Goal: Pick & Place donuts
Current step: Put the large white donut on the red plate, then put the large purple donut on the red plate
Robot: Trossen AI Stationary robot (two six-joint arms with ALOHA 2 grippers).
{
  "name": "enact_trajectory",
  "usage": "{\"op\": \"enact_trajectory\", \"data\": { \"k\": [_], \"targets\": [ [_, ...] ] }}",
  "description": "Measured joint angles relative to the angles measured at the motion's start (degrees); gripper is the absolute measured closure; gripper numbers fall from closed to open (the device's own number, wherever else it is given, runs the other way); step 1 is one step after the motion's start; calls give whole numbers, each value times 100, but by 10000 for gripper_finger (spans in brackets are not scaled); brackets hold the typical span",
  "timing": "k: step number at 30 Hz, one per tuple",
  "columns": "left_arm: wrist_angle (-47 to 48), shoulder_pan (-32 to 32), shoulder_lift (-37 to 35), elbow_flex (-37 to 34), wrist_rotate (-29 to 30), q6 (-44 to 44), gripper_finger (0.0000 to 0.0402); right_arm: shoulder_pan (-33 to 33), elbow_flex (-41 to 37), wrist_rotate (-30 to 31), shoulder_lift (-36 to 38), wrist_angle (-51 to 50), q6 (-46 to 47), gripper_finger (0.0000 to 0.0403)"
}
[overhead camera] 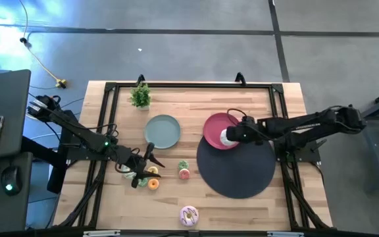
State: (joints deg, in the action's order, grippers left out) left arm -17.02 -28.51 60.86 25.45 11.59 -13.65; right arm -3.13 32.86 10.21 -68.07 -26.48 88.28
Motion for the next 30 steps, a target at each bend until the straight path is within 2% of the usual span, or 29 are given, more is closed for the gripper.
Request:
{"op": "enact_trajectory", "data": {
  "k": [4, 8, 15, 18, 21, 25, 30],
  "targets": [
    [1, 0, 0, 0, 15, 2, 218, -21, -2, 24, -15, -42, -101, 283],
    [2, 0, 0, 0, 14, 33, 218, -15, -2, 29, -16, -207, -121, 251],
    [2, 0, 0, 0, 13, 46, 218, 253, 20, -217, 4, -303, -207, 238],
    [2, 0, 0, 0, 13, 66, 218, 719, 336, 223, 30, -335, -447, 238],
    [-1, 0, -27, 0, 8, 62, 218, 1310, 948, 653, -40, -255, -1204, 238],
    [3, 0, -26, 0, -69, 35, 218, 1980, 1771, 321, -706, -156, -1747, 237],
    [32, 0, -26, 0, -365, -96, 218, 2592, 2849, -370, -2384, 339, -1785, 237]
  ]
}}
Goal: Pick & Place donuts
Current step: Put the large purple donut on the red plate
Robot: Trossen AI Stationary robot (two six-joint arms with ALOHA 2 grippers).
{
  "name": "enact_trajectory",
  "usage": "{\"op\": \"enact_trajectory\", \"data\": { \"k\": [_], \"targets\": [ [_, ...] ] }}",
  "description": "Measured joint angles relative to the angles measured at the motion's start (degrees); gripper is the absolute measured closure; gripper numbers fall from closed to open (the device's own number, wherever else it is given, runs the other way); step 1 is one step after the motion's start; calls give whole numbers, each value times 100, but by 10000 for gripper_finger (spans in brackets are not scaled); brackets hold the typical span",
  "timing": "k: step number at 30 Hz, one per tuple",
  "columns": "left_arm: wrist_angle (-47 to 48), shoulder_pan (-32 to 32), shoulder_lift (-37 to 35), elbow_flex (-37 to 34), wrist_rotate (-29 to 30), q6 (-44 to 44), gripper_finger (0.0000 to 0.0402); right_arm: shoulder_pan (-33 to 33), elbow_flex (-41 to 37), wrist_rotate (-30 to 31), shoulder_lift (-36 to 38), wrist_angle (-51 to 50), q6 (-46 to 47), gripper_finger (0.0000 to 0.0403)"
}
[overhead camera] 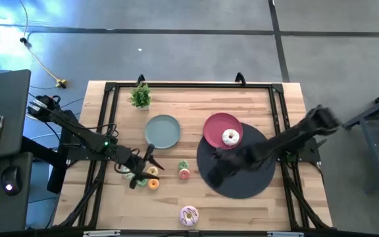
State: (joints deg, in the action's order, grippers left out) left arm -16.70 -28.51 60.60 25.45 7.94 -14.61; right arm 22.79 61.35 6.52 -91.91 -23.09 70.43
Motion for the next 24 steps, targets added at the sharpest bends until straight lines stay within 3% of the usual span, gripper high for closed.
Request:
{"op": "enact_trajectory", "data": {
  "k": [8, 17, 24],
  "targets": [
    [62, 0, 0, 0, -469, -20, 218, 471, 1403, -276, -1726, 220, 617, 237],
    [207, -2, 0, 0, -1246, -15, 218, 862, 2778, -387, -2842, -427, 636, 237],
    [193, -2, -48, 0, -1398, -13, 218, 941, 3479, -323, -3435, -837, 652, 237]
  ]
}}
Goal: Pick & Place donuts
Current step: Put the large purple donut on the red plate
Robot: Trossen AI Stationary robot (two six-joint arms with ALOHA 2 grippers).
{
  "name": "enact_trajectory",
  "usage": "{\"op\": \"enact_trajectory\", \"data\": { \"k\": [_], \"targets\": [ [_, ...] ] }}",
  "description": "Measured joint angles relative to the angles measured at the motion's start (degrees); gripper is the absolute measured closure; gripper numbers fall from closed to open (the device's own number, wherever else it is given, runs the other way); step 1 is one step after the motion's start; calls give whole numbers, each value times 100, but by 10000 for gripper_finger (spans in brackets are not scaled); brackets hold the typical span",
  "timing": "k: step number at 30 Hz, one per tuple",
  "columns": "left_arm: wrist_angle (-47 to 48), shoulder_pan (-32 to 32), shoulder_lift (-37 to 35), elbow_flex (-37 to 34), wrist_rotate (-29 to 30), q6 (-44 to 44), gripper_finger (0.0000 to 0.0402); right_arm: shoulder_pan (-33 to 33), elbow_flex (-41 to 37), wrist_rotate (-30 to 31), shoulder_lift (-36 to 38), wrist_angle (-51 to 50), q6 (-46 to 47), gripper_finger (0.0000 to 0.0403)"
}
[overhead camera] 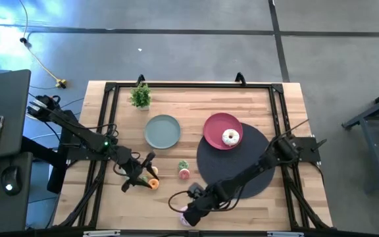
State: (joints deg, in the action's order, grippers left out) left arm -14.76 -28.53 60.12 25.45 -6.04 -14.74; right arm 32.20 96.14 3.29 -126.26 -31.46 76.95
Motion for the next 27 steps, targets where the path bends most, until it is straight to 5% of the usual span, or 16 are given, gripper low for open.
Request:
{"op": "enact_trajectory", "data": {
  "k": [11, 27],
  "targets": [
    [94, 0, -1017, 2, 65, -179, 218, 134, 478, -30, -476, -125, 8, 237],
    [1497, 2, -2210, 2, 711, -450, 218, 195, 466, -26, -450, -72, -408, 241]
  ]
}}
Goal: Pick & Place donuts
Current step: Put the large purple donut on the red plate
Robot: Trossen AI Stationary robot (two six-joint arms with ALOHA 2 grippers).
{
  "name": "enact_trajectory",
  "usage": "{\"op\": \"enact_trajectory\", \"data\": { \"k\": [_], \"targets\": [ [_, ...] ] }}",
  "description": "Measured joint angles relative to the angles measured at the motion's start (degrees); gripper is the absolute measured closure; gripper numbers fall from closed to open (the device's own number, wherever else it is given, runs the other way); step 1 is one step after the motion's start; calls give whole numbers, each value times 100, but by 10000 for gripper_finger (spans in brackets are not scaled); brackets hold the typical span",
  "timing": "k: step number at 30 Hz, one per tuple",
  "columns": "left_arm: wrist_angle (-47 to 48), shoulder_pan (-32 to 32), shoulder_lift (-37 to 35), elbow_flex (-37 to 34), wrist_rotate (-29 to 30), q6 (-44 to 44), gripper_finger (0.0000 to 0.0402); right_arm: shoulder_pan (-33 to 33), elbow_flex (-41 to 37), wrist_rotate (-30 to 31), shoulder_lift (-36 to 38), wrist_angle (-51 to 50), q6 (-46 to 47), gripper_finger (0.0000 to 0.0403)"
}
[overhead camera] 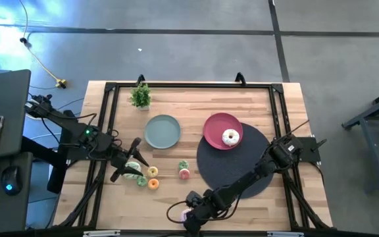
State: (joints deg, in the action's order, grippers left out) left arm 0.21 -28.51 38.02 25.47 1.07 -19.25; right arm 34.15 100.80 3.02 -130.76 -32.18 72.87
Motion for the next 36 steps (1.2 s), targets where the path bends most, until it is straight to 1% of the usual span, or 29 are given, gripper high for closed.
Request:
{"op": "enact_trajectory", "data": {
  "k": [2, 4, 8, 11, 13, 17, 21, 23, 26, 28, 31, 36],
  "targets": [
    [6, 0, 2, 0, 3, 0, 218, -8, -131, -5, 17, 71, 56, 254],
    [2, -1, 2, 0, 25, 0, 218, -22, -272, -48, 30, 168, 59, 276],
    [2, 0, 7, 0, 249, -2, 218, -79, -497, -262, 52, 393, 154, 330],
    [4, 0, 7, 0, 266, -2, 218, -92, -514, -351, 48, 700, 158, 374],
    [33, 0, 7, 0, 255, -2, 218, -111, -531, -203, 71, 872, 191, 391],
    [67, 0, 7, 0, 255, -2, 218, -101, -544, 499, 282, 659, 512, 386],
    [139, 0, 7, 0, 258, -2, 218, -103, -541, 1388, 869, -45, 789, 395],
    [139, 0, 7, 0, 259, -2, 218, -108, -538, 1863, 1253, -695, 1127, 396],
    [126, 0, 7, 0, 259, -36, 218, -162, -534, 2513, 1855, -2105, 1919, 390],
    [129, 0, 7, 0, 263, -92, 218, -352, -534, 2577, 2187, -2977, 2132, 391],
    [125, 0, 7, 0, 293, -153, 218, -811, -534, 2501, 2484, -3911, 2044, 397],
    [125, 0, 7, 0, 378, -184, 218, -1895, -534, 2520, 2647, -4422, 1151, 390]
  ]
}}
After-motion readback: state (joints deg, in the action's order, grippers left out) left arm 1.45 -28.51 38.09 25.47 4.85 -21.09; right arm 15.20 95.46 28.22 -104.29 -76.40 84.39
